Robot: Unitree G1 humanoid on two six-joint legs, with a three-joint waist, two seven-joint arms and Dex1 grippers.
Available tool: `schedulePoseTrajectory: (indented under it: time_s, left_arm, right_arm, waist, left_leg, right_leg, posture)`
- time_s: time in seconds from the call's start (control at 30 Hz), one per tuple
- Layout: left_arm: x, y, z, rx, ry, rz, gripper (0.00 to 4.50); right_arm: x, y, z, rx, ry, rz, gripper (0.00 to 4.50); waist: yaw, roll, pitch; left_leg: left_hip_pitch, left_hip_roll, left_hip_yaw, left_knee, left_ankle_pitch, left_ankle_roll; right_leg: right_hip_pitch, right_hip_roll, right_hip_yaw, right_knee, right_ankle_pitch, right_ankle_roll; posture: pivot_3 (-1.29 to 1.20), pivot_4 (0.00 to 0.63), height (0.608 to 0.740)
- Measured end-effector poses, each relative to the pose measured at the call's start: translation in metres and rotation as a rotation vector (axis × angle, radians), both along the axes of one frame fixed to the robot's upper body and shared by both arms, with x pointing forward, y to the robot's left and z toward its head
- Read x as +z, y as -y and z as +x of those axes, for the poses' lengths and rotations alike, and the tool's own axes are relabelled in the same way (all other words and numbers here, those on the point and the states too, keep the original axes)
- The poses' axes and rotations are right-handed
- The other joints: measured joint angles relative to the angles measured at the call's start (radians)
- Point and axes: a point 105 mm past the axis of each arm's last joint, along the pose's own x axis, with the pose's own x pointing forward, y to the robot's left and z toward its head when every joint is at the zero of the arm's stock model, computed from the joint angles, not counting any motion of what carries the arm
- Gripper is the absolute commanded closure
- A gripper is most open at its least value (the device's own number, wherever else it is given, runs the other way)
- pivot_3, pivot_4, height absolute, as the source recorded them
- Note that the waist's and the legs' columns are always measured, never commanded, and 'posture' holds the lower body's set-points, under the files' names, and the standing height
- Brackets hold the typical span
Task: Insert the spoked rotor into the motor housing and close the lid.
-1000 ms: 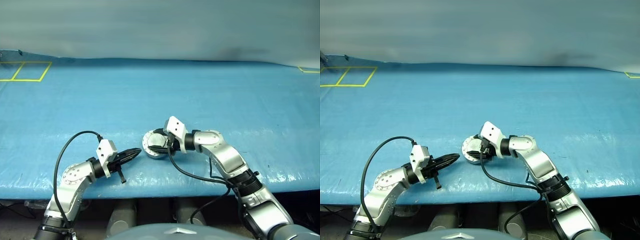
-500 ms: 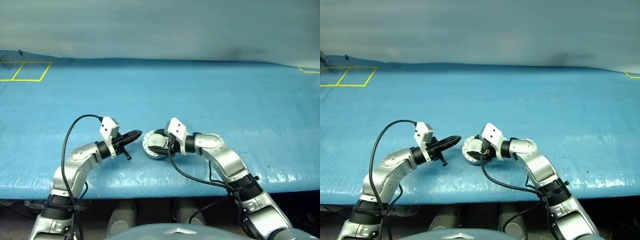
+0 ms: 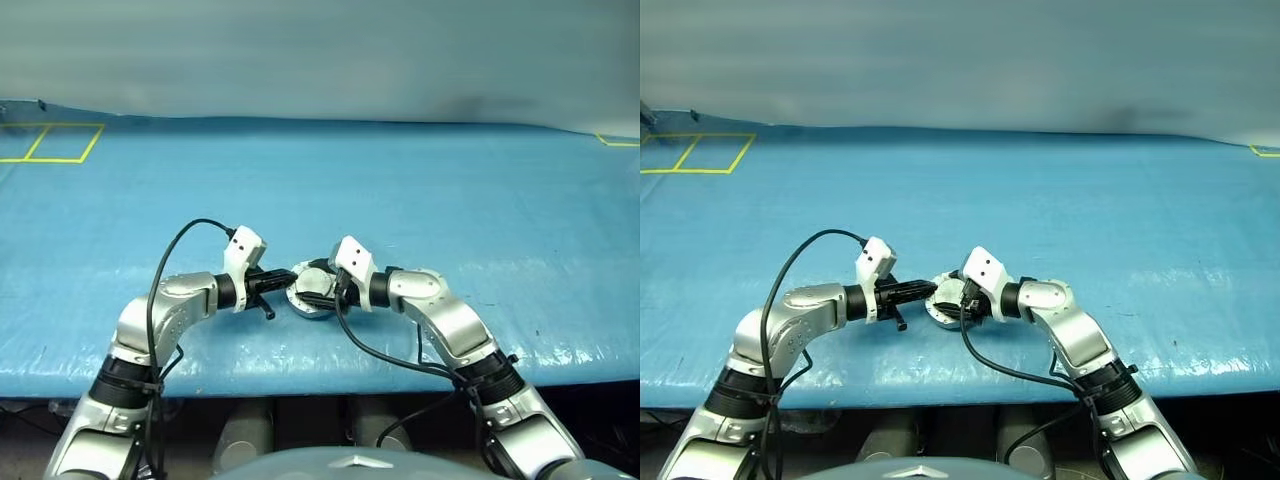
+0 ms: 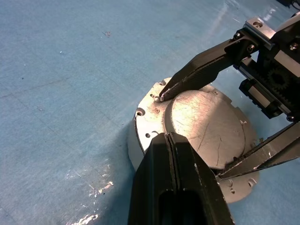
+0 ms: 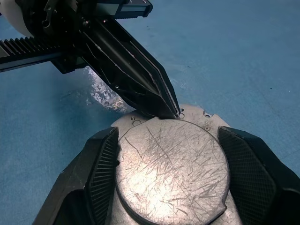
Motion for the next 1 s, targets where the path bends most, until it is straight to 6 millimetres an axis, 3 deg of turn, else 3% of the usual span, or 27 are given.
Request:
schedulePoseTrajectory:
  time_s: [0.13, 0.17, 0.23, 0.27, 0.33, 0.5, 0.57, 0.7, 0.83, 1.0]
  left_arm:
    - [0.000, 0.007, 0.002, -0.035, -0.002, 0.021, 4.50]
    - [0.000, 0.009, 0.001, -0.048, -0.003, 0.022, 4.50]
    - [-0.001, 0.012, -0.001, -0.068, -0.008, 0.023, 4.50]
    - [-0.001, 0.013, -0.001, -0.073, -0.008, 0.024, 4.50]
    - [-0.002, 0.016, -0.002, -0.087, -0.009, 0.026, 4.50]
    - [-0.002, 0.017, -0.005, -0.107, -0.012, 0.027, 4.50]
    - [-0.003, 0.017, -0.005, -0.111, -0.012, 0.026, 4.50]
    - [-0.003, 0.018, -0.006, -0.121, -0.007, 0.022, 4.50]
    - [-0.003, 0.018, -0.006, -0.131, -0.001, 0.024, 4.50]
    - [-0.003, 0.018, -0.006, -0.139, 0.007, 0.026, 4.50]
  right_arm:
    - [-0.001, 0.005, -0.005, -0.033, -0.008, 0.011, 1.46]
    - [-0.001, 0.007, -0.007, -0.044, -0.012, 0.013, 0.73]
    - [-0.003, 0.010, -0.016, -0.050, -0.023, 0.015, 0.11]
    - [-0.003, 0.012, -0.019, -0.054, -0.026, 0.017, 0.02]
    - [-0.005, 0.018, -0.027, -0.075, -0.040, 0.014, 0.02]
    - [-0.005, 0.057, -0.047, -0.265, -0.104, 0.042, 0.02]
    - [-0.011, 0.073, -0.052, -0.390, -0.191, 0.097, 0.02]
    - [0.002, 0.088, -0.052, -0.594, -0.290, 0.294, 0.02]
    - [-0.004, 0.080, -0.062, -0.681, -0.531, 0.520, 0.02]
    - [-0.003, 0.068, -0.070, -0.673, -0.703, 0.662, 0.02]
  waist:
    - [0.006, 0.001, -0.002]
    - [0.009, 0.001, -0.002]
    - [0.013, 0.001, -0.002]
    - [0.013, 0.001, -0.002]
    - [0.015, 0.001, -0.003]
    - [0.024, 0.000, -0.004]
    - [0.023, 0.000, -0.003]
    - [0.023, 0.001, -0.003]
    - [0.024, 0.002, -0.004]
    - [0.024, 0.002, -0.003]
  left_leg:
    - [0.000, -0.001, 0.000, 0.000, 0.000, 0.000]
    - [0.000, -0.001, 0.000, 0.000, 0.000, 0.000]
    - [-0.001, -0.001, 0.000, 0.000, 0.000, 0.000]
    - [0.000, -0.001, 0.000, 0.000, 0.000, 0.000]
    - [-0.001, -0.001, 0.000, 0.000, 0.000, 0.000]
    - [0.000, -0.001, -0.001, 0.000, -0.001, 0.000]
    - [-0.001, -0.001, -0.001, 0.001, -0.001, 0.000]
    - [-0.001, 0.000, -0.001, 0.002, -0.001, 0.000]
    - [-0.003, -0.001, -0.002, 0.001, -0.001, 0.000]
    - [-0.003, -0.001, -0.001, 0.000, -0.001, 0.001]
  right_leg:
    - [0.001, -0.001, 0.000, -0.001, 0.000, 0.000]
    - [0.001, -0.001, 0.000, -0.001, 0.000, 0.000]
    - [0.001, -0.001, 0.000, -0.001, -0.001, 0.001]
    - [0.001, -0.001, 0.000, -0.001, -0.001, 0.000]
    - [0.001, -0.001, 0.000, -0.001, -0.001, 0.000]
    - [0.002, -0.002, 0.000, -0.001, -0.002, 0.000]
    - [0.001, -0.002, 0.000, -0.001, -0.002, 0.000]
    - [0.001, -0.002, 0.000, 0.000, -0.002, 0.000]
    - [-0.001, -0.002, 0.000, -0.001, -0.002, 0.000]
    - [-0.002, -0.002, 0.000, -0.001, -0.002, 0.000]
  posture:
    - [0.00, 0.150, 0.740]
    - [0.00, 0.150, 0.740]
    - [0.00, 0.150, 0.740]
    - [0.00, 0.150, 0.740]
    - [0.00, 0.150, 0.740]
    - [0.00, 0.150, 0.740]
    - [0.00, 0.150, 0.740]
    - [0.00, 0.150, 0.740]
    - [0.00, 0.150, 0.740]
    - [0.00, 0.150, 0.740]
